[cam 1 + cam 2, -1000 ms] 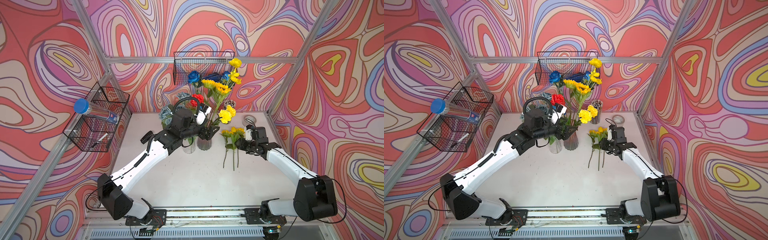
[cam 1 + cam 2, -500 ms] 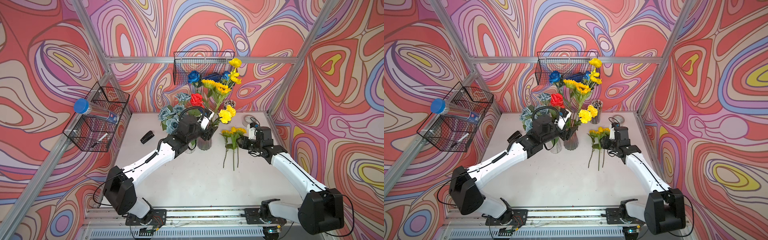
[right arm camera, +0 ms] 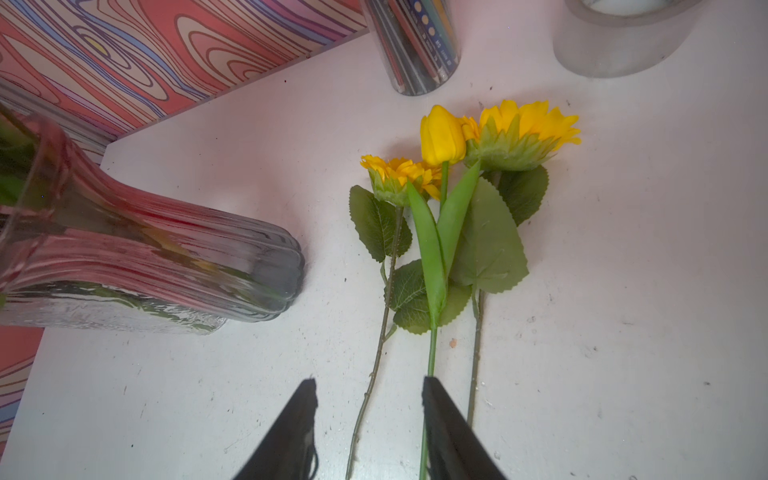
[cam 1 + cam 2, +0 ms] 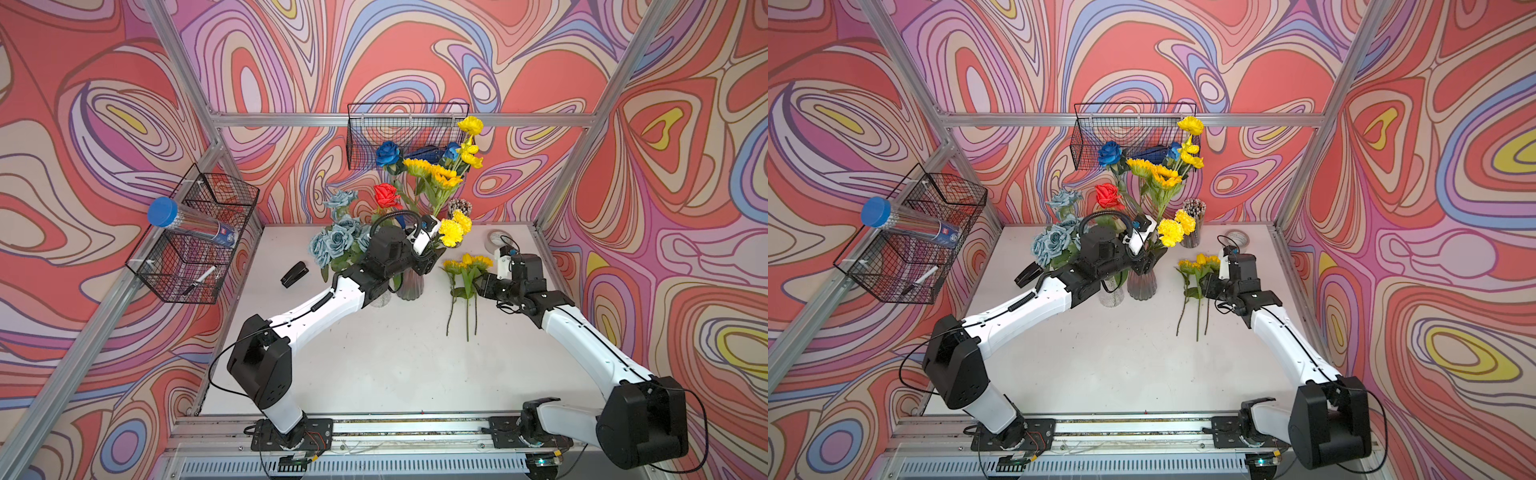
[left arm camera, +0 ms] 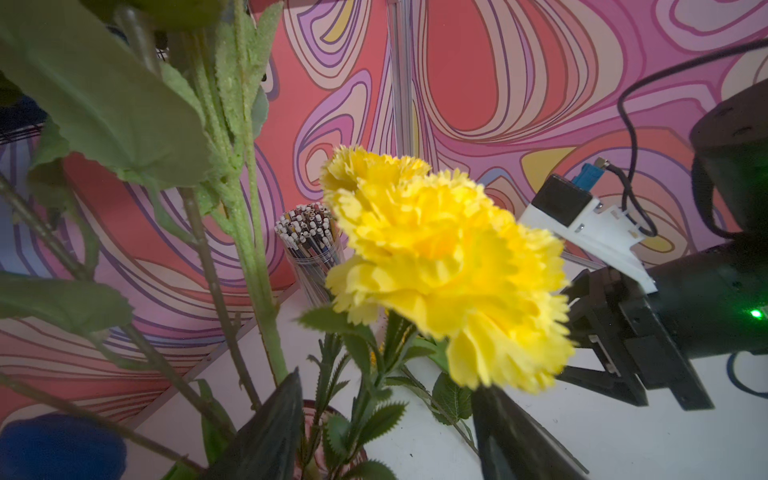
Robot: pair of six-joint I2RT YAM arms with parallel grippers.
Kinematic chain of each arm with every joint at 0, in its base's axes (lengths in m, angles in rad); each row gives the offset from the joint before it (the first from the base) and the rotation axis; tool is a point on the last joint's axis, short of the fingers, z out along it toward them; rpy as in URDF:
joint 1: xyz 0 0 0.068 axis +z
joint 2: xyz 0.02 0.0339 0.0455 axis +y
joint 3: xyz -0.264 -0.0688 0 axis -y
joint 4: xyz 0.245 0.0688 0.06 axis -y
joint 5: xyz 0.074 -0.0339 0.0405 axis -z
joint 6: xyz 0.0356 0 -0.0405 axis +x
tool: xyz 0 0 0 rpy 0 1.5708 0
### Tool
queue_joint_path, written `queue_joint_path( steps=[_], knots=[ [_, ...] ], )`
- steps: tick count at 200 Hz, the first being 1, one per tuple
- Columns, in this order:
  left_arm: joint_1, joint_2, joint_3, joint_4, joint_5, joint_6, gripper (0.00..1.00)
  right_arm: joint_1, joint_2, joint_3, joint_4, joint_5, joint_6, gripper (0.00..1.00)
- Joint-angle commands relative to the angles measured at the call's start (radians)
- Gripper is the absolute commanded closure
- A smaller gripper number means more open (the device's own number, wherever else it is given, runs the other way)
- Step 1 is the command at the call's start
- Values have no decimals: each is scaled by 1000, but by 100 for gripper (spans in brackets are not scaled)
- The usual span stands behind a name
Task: Pick out yellow flowers from the vase
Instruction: Pick up the flower from the vase.
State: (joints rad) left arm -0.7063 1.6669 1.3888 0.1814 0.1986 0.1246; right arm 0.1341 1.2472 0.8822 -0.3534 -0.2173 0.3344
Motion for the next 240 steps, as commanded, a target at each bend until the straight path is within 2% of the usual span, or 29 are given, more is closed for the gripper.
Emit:
queue_joint_path(
  steps=[1, 57, 94, 134, 217, 240],
  knots=[
    [-4, 33, 61, -5, 3, 36, 41, -3, -17, -12, -8, 10, 0, 55],
    [-4, 82, 132, -58, -2, 54, 57, -2, -20, -10, -10, 9, 0, 54],
    [-4, 93, 143, -65, -1, 53, 63, -3, -19, -5, -16, 11, -6, 54],
    [-4, 90, 176, -109, 5, 44, 84, -2, -15, -1, -18, 11, -6, 53],
    [-4, 46, 210, -145, -8, 43, 100, -3, -14, 0, -24, 5, -3, 53],
    [-4, 23, 217, -149, -2, 40, 100, -3, -12, 0, -24, 4, -3, 53]
  ],
)
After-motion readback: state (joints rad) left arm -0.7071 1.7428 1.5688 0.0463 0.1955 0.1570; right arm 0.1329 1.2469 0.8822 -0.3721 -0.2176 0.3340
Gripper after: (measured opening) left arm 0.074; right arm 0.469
